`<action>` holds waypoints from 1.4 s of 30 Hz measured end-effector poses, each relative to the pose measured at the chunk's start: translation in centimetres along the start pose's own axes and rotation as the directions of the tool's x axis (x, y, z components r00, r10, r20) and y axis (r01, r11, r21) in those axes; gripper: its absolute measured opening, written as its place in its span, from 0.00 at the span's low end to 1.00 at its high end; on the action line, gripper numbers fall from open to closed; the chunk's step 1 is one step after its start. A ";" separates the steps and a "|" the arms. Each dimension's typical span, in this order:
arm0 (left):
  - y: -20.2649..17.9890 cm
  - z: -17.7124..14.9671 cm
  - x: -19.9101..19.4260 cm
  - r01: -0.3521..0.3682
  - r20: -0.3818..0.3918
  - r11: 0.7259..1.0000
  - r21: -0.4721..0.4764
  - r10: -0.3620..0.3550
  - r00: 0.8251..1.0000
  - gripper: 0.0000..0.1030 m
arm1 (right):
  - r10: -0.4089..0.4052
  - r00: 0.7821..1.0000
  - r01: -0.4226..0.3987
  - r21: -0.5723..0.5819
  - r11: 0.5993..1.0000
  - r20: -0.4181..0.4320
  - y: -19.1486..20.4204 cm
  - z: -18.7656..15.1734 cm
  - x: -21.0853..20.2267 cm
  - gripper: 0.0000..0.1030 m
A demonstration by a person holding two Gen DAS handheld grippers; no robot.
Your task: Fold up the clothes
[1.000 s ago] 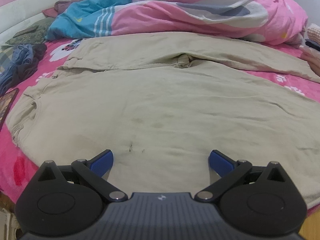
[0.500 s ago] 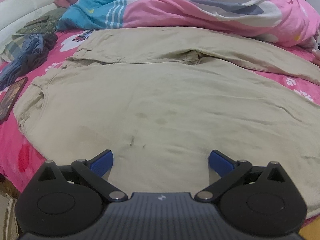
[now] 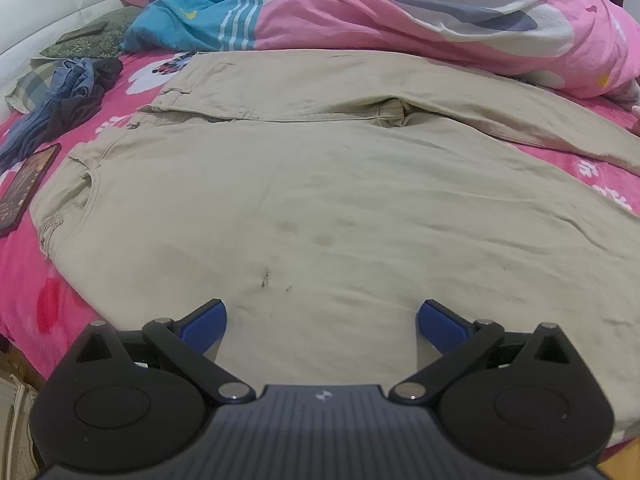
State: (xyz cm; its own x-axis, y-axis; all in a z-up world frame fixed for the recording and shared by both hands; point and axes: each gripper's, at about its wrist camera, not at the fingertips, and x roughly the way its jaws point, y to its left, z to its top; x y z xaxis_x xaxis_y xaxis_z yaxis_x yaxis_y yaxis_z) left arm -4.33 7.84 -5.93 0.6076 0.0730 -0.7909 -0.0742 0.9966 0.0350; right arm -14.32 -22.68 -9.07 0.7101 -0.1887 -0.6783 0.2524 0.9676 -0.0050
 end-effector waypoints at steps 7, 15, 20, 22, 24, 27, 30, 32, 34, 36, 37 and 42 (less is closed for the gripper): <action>-0.1 0.1 0.0 -0.007 -0.005 1.000 -0.011 0.007 1.000 1.00 | -0.003 1.000 0.003 0.001 1.000 -0.007 0.4 -0.2 0.0 0.99; -0.1 0.1 0.0 -0.012 -0.006 1.000 -0.015 0.012 1.000 1.00 | -0.001 1.000 0.001 0.003 1.000 -0.004 0.5 -0.8 -0.4 0.99; -0.1 0.0 0.0 -0.013 -0.001 1.000 -0.018 0.013 1.000 1.00 | 0.015 1.000 -0.015 0.012 1.000 -0.015 0.2 -1.0 -0.5 0.99; -0.1 0.0 0.0 -0.013 0.002 1.000 -0.021 0.013 1.000 1.00 | 0.026 0.999 -0.026 0.016 1.000 -0.023 0.1 -1.1 -0.6 0.99; -0.1 -0.1 0.1 -0.012 0.005 1.000 -0.024 0.012 1.000 1.00 | 0.047 0.998 -0.047 0.021 0.999 -0.030 0.2 -1.3 -0.8 0.99; 0.0 -0.1 0.1 -0.009 0.011 1.000 -0.026 0.010 1.000 1.00 | 0.112 0.993 -0.110 0.043 0.993 -0.041 0.2 -1.6 -1.4 0.99; 0.1 -0.3 0.1 -0.002 0.020 1.000 -0.026 0.002 1.000 1.00 | 0.216 0.976 -0.214 0.071 0.974 -0.017 0.2 -1.8 -2.2 0.99; 0.2 -0.4 0.1 0.004 0.025 1.000 -0.026 -0.003 1.000 1.00 | 0.277 0.961 -0.277 0.081 0.957 0.011 0.2 -1.7 -2.7 0.99; 0.3 -0.5 0.1 0.012 0.034 1.000 -0.021 -0.011 0.999 1.00 | 0.342 0.939 -0.344 0.087 0.935 0.039 0.1 -1.6 -3.1 0.99; 0.4 -0.6 0.0 0.021 0.042 1.000 -0.017 -0.020 0.999 1.00 | 0.416 0.907 -0.421 0.090 0.903 0.071 -0.1 -1.6 -3.5 0.99; 0.5 -0.6 0.0 0.025 0.045 1.000 -0.015 -0.024 0.999 1.00 | 0.433 0.897 -0.440 0.095 0.893 0.083 -0.1 -1.6 -3.6 0.99; 1.0 -0.8 -0.8 0.042 0.063 0.999 -0.015 -0.041 0.997 1.00 | 0.464 0.882 -0.470 0.091 0.878 0.083 0.1 -1.5 -3.4 0.99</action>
State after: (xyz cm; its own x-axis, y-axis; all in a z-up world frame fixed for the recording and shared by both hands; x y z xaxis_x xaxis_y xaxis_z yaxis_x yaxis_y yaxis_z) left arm -5.56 8.77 -5.77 0.6585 0.0338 -0.7518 -0.0599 0.9982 -0.0076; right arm -17.69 -21.69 -7.80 0.7979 0.2685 -0.5397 -0.0522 0.9228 0.3818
